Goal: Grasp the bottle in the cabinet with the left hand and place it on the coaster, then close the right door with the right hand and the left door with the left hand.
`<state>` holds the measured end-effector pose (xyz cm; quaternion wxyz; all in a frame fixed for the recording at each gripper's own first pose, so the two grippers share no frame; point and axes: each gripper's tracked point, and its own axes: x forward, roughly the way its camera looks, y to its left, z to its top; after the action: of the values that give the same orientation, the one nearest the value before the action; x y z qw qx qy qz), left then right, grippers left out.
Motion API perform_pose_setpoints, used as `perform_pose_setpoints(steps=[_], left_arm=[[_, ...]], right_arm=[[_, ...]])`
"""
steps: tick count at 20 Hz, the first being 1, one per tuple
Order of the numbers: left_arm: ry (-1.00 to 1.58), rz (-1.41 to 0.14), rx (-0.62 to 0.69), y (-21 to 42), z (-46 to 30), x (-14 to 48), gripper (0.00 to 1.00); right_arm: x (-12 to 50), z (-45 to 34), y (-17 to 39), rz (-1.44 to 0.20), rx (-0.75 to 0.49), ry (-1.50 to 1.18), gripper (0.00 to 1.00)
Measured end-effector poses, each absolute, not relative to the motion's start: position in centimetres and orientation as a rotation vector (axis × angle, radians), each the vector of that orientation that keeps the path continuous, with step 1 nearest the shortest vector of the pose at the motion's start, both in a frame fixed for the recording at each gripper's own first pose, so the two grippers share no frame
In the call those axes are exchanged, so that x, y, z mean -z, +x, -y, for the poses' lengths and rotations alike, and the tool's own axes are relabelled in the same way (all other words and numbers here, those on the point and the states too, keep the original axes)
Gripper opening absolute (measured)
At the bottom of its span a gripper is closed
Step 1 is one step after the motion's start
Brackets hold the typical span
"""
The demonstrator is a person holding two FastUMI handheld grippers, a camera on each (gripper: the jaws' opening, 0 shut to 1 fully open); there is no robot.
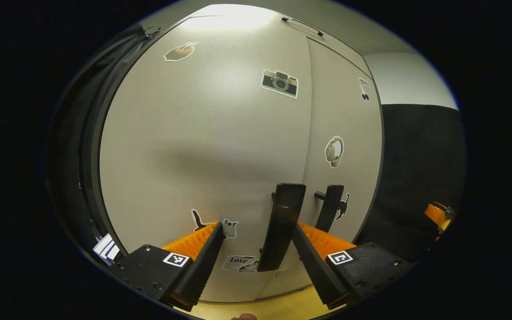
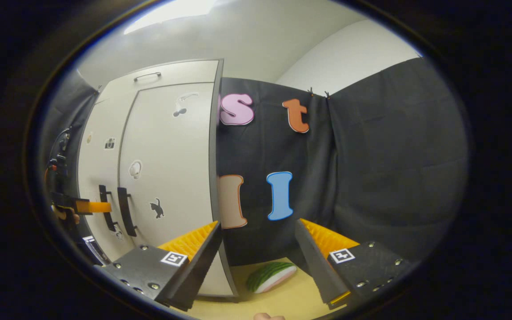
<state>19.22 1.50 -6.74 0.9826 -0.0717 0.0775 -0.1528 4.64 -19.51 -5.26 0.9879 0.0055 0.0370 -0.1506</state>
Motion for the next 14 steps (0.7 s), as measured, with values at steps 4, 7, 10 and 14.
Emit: perform_pose_setpoints(steps=[4, 7, 10, 14], left_arm=[[-0.14, -0.157, 0.307, 19.5, -1.4, 6.8, 0.97], [-0.142, -0.158, 0.315, 19.5, -1.4, 6.9, 0.98], [-0.141, -0.157, 0.314, 19.6, -1.4, 6.9, 0.97], [-0.162, -0.179, 0.272, 19.1, -1.5, 6.9, 1.0]], right_arm=[[5.3, 19.6, 4.9, -0.074, 0.304, 0.01, 1.0], [5.5, 19.5, 5.0, -0.077, 0.3, 0.012, 1.0], [5.5, 19.0, 5.5, -0.077, 0.286, 0.014, 1.0], [4.4, 17.9, 5.7, -0.068, 0.258, 0.006, 1.0]])
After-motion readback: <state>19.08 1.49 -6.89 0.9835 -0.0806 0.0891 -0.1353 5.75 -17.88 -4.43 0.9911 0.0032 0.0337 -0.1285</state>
